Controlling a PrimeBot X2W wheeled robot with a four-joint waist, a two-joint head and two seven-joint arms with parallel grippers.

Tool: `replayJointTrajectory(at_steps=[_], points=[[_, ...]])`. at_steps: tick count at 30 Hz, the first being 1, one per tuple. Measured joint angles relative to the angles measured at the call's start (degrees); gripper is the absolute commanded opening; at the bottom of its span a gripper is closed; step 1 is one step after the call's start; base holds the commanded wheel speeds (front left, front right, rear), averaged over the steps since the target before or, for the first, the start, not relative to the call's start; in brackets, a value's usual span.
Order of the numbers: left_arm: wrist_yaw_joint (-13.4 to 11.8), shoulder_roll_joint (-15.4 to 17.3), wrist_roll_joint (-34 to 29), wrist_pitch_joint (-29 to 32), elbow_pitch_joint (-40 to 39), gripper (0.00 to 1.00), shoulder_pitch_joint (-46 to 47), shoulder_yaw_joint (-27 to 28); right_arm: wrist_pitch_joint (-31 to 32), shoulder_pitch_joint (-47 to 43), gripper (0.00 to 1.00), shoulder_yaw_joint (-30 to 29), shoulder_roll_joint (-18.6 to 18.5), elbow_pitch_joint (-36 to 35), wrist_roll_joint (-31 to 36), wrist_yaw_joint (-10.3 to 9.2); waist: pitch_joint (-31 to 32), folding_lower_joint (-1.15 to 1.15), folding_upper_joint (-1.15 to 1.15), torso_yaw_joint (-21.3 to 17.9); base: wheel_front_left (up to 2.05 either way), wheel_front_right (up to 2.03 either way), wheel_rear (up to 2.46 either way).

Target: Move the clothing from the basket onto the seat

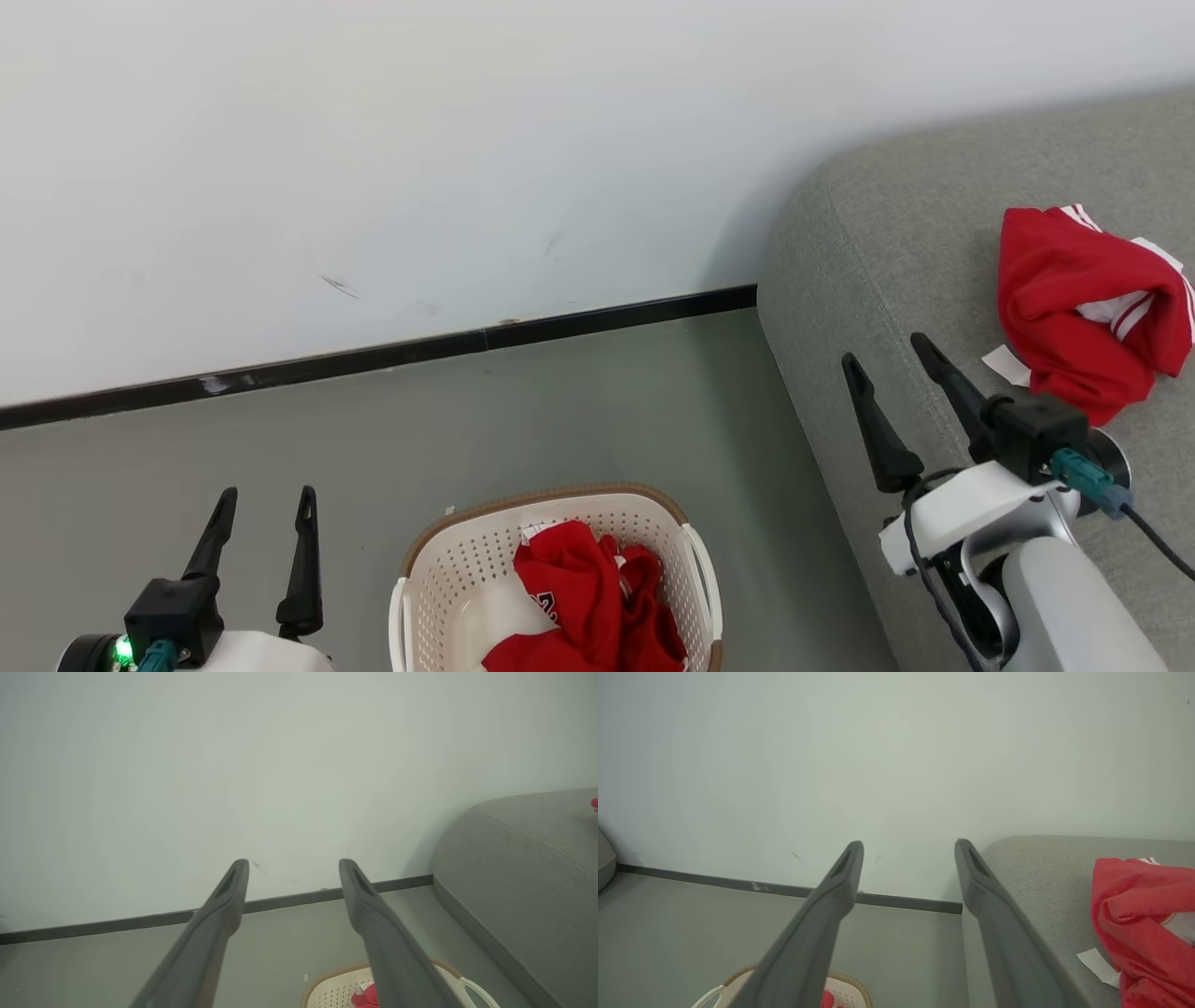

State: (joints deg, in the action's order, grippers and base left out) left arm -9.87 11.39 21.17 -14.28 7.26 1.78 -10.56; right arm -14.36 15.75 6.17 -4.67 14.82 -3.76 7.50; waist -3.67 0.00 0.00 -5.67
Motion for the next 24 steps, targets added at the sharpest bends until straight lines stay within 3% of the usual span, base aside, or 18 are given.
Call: replayJointTrajectory(at_steps=[24], points=[[1.34, -1.47, -2.10, 0.00, 0.76, 1.00, -3.76, 0.30, 0.00, -16.35, 1.00, -3.02, 2.19, -6.46, 3.86, 0.00, 5.80, 0.00, 0.00, 3.18, 0.00, 0.00, 0.00]])
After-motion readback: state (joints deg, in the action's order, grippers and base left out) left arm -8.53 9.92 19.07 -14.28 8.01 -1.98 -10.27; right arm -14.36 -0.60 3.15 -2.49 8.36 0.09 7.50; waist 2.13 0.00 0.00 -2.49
